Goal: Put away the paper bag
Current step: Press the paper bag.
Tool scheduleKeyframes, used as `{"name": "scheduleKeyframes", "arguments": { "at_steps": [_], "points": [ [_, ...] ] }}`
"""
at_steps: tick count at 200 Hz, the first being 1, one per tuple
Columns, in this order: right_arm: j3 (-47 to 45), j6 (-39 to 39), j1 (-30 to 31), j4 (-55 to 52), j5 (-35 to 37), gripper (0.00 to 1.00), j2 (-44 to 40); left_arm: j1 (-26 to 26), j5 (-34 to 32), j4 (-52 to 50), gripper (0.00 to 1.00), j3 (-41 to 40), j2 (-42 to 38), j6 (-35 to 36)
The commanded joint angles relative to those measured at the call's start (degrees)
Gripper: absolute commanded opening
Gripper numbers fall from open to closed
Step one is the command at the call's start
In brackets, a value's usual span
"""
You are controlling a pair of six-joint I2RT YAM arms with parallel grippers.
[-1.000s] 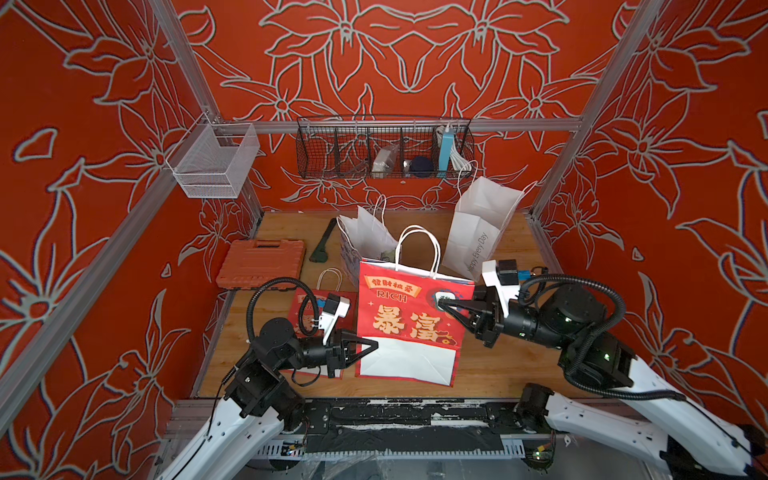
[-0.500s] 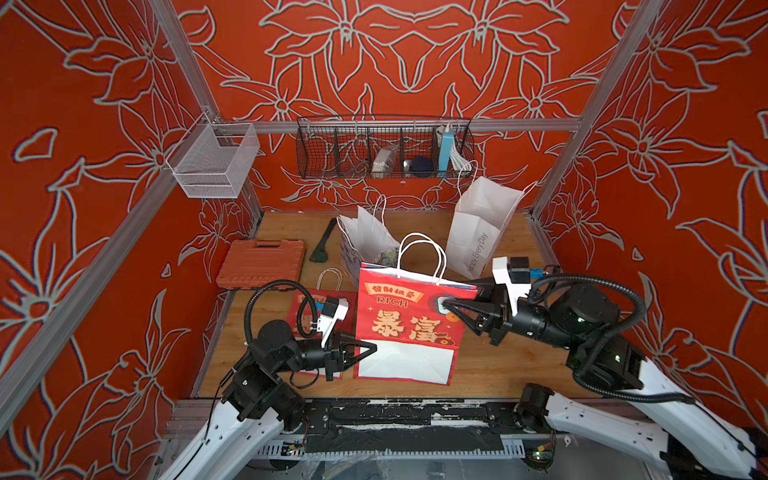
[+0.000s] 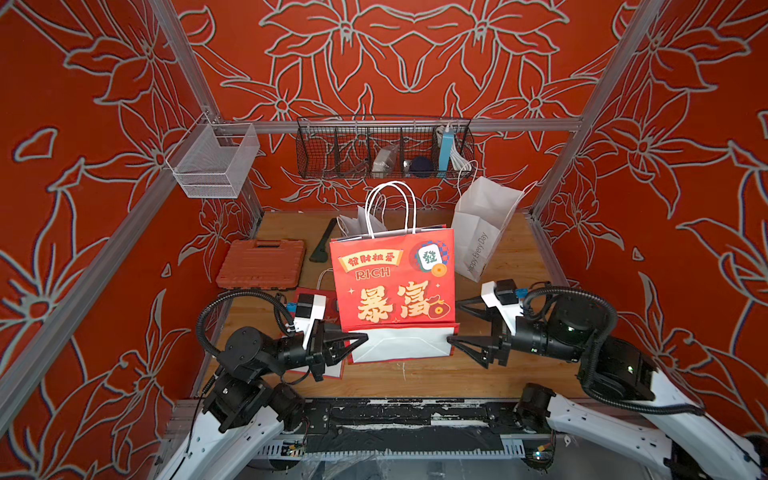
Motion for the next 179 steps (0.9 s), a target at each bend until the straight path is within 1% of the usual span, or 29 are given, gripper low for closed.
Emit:
{"name": "scheduleKeyframes", "arguments": {
  "at_steps": [1,22,34,49,60,81,93,109,121,130,135,141,151,160,169,179],
  "points": [
    [-2.0,3.4,-0.3,4.5,-5.5,0.84,1.0,-0.1,0.5,2.4,0.0,0.6,0.9,1.6],
    [-2.9,5.3,-0.3,11.7,-6.6,0.78,2.7,-0.1,1.1,3.5,0.0,-0.4,1.1,0.4],
    [-2.9,6.1,-0.3,15.1,-6.8,0.7,3.8,-0.1,1.3,4.6,0.0,-1.3,1.0,-0.9],
    [-3.1,7.3,-0.3,19.1,-6.9,0.56,5.0,-0.1,1.3,4.6,0.0,-1.8,0.8,-1.5],
    [-3.2,8.4,-0.3,21.9,-7.0,0.42,5.8,-0.1,1.3,3.8,0.0,-1.9,0.8,-1.6],
    [-3.4,9.7,-0.3,24.8,-7.0,0.13,6.6,-0.1,1.4,2.2,0.0,-2.0,0.8,-1.2],
    [-3.6,10.2,-0.3,25.4,-6.8,0.0,6.4,-0.2,1.3,1.5,0.0,-2.0,0.8,-1.1],
    [-4.0,10.2,-0.3,25.1,-6.6,0.0,5.8,-0.1,0.7,1.5,0.0,-2.0,1.0,-1.6],
    [-4.3,10.0,-0.3,24.2,-6.4,0.0,5.3,-0.2,-0.8,2.1,0.2,-2.0,1.0,-2.8],
    [-4.5,10.0,-0.3,23.5,-6.5,0.0,4.9,-0.2,-1.6,3.2,0.32,-2.0,1.1,-3.7],
    [-4.6,10.0,-0.3,23.0,-6.6,0.0,4.6,-0.2,-2.1,4.1,0.37,-2.0,1.1,-4.3],
    [-4.8,10.1,-0.3,22.5,-6.8,0.0,4.4,-0.2,-2.6,5.4,0.38,-2.0,1.1,-5.1],
    [-5.2,10.3,-0.3,21.8,-7.5,0.0,4.1,-0.2,-3.3,7.5,0.37,-1.7,1.4,-6.5],
    [-5.6,10.6,-0.3,21.3,-8.2,0.0,3.9,-0.2,-3.8,9.3,0.33,-1.4,1.7,-7.5],
    [-5.9,10.8,-0.3,20.8,-8.6,0.0,3.6,-0.2,-4.5,10.5,0.24,-0.9,2.0,-8.1],
    [-6.2,10.8,-0.3,20.2,-8.9,0.0,3.2,-0.2,-5.1,11.3,0.1,-0.3,2.4,-8.5]
  ]
}}
